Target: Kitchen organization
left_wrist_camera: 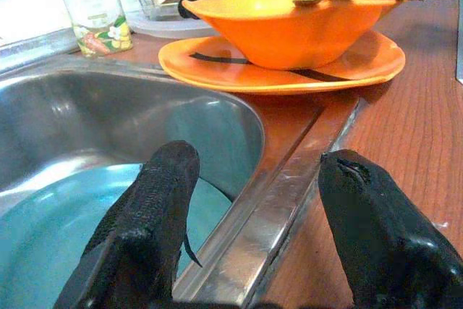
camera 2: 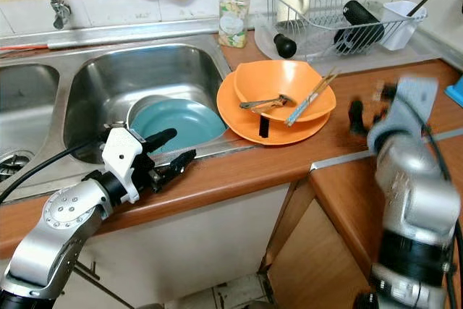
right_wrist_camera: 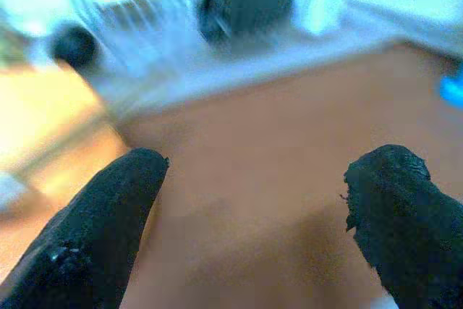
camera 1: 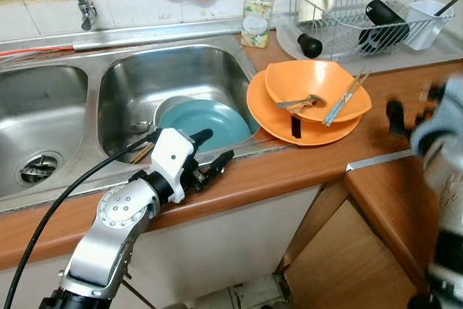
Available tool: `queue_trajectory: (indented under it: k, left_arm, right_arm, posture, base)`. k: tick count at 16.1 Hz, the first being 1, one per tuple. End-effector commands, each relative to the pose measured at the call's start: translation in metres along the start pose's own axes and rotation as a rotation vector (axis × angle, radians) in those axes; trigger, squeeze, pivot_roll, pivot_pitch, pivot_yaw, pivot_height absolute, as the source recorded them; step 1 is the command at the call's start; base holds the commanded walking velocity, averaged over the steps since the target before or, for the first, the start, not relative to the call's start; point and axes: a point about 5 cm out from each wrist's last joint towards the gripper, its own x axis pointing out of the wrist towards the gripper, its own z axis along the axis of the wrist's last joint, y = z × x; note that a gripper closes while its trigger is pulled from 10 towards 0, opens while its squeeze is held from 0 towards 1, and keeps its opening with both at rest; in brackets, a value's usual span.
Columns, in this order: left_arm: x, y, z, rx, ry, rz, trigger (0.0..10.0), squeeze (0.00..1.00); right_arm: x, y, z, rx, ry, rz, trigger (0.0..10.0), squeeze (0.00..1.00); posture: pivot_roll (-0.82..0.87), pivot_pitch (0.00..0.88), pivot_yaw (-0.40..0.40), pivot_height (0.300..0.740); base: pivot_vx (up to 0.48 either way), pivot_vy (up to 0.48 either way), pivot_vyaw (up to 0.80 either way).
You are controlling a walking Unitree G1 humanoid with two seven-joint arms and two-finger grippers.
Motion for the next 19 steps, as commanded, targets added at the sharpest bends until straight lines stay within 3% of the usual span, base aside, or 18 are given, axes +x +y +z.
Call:
queue_trajectory:
  k: [1, 2, 3, 4, 9, 16, 19]
  left_arm:
    - [0.001, 0.002, 0.001, 0.017, 0.004, 0.007, 10.0, 0.0]
    - [0.001, 0.003, 0.003, 0.022, -0.002, 0.007, 10.0, 0.0]
    - [0.002, 0.003, 0.004, 0.024, -0.005, 0.005, 10.0, 0.0]
    - [0.002, 0.004, 0.006, 0.029, -0.009, 0.003, 10.0, 0.0]
    - [0.001, 0.003, 0.009, 0.048, -0.012, 0.001, 10.0, 0.0]
    - [0.002, 0.003, 0.012, 0.068, -0.012, -0.017, 10.0, 0.0]
    - [0.002, 0.002, 0.012, 0.07, -0.009, -0.024, 10.0, 0.0]
  right_arm:
    - [0.001, 0.008, 0.01, -0.006, -0.018, 0.062, 10.0, 1.0]
    - [0.004, 0.019, 0.02, -0.04, -0.02, 0.132, 10.0, 1.0]
    - [0.005, 0.026, 0.023, -0.059, -0.002, 0.17, 10.0, 0.86]
    - [0.006, 0.037, 0.023, -0.1, 0.058, 0.224, 10.0, 0.0]
    - [0.005, 0.063, 0.025, -0.067, 0.227, 0.335, 10.0, 0.0]
    - [-0.001, 0.058, 0.044, -0.016, 0.279, 0.324, 10.0, 0.0]
    - [-0.006, 0.053, 0.042, 0.008, 0.335, 0.311, 10.0, 0.0]
  posture:
    - [-0.04, 0.0, 0.006, 0.74]
    - [-0.04, 0.0, 0.005, 0.74]
    - [-0.04, 0.0, 0.002, 0.74]
    - [-0.03, 0.0, -0.002, 0.74]
    - [-0.02, 0.0, -0.021, 0.74]
    - [-0.02, 0.0, -0.014, 0.74]
    - [-0.03, 0.0, -0.014, 0.74]
  base:
    - [0.0, 0.0, 0.0]
    - [0.0, 0.0, 0.0]
    - [0.0, 0.0, 0.0]
    - [0.0, 0.0, 0.0]
    - [0.0, 0.0, 0.0]
    - [0.0, 0.0, 0.0]
    - [0.0, 0.0, 0.0]
